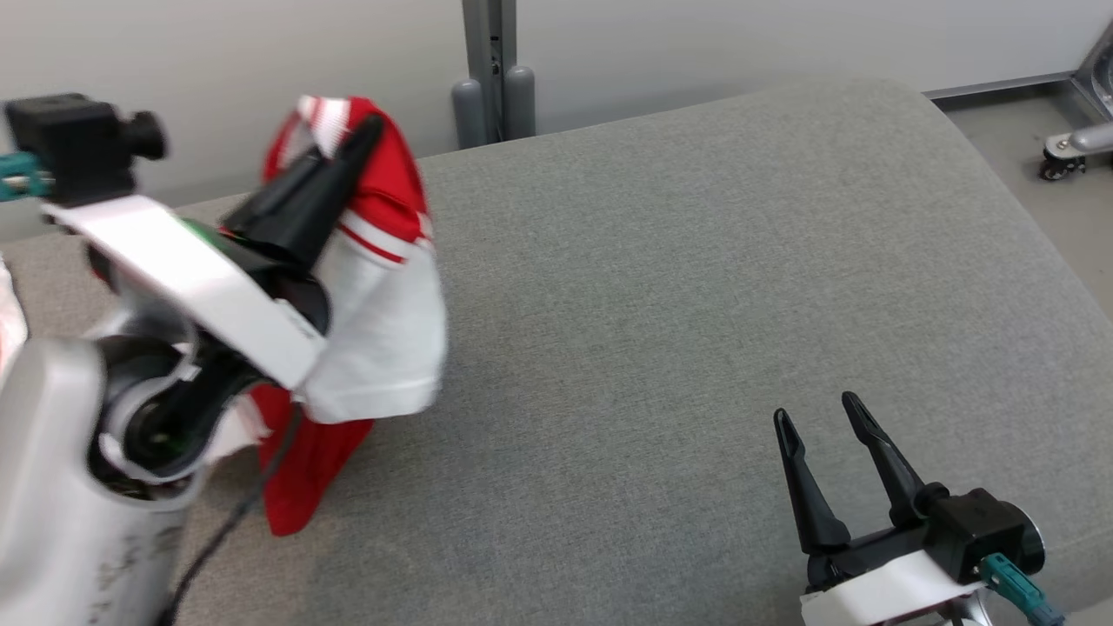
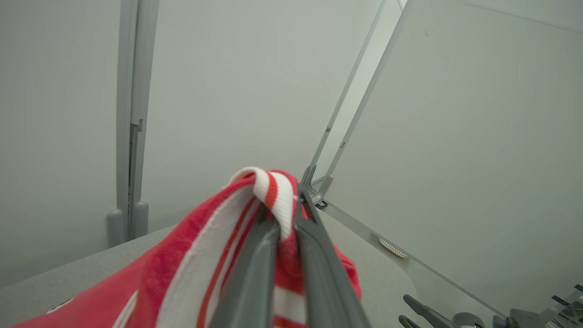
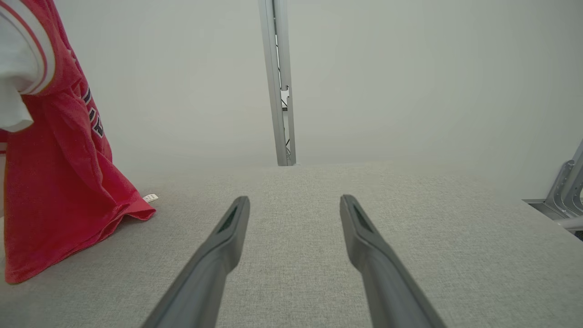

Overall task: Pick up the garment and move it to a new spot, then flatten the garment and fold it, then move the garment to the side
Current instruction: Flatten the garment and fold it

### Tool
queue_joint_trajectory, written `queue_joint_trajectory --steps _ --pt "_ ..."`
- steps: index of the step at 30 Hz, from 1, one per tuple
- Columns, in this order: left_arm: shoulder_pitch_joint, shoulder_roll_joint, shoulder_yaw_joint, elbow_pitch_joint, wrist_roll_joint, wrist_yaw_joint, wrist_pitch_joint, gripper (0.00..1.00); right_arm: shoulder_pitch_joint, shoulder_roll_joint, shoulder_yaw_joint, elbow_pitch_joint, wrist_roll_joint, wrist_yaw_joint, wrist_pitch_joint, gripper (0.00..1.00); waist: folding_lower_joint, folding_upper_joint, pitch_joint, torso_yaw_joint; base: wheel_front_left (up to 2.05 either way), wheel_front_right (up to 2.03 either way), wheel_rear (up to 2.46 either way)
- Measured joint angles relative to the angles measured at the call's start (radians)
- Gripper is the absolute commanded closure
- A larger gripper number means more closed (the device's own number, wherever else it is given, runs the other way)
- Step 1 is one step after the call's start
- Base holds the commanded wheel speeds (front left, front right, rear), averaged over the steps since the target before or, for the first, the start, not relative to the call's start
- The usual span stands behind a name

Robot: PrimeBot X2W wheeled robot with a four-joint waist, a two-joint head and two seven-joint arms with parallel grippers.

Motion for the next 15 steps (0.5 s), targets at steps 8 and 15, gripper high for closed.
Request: queue_joint_trajectory --steps 8,15 --pt "-0.054 -0.214 -0.272 0.237 0.042 -0.042 0.035 1.0 -0.031 0.0 0.015 -0.004 0.02 0.0 0.0 0.0 0.0 0.0 0.03 -0.08 0.0 0.0 0.0" --pt "-0.091 -0.357 -0.455 0.518 0.205 -0.039 -0.135 0.71 -0.043 -0.001 0.02 -0.016 0.067 0.0 0.0 0.0 0.0 0.0 0.081 -0.179 0.0 0.0 0.0"
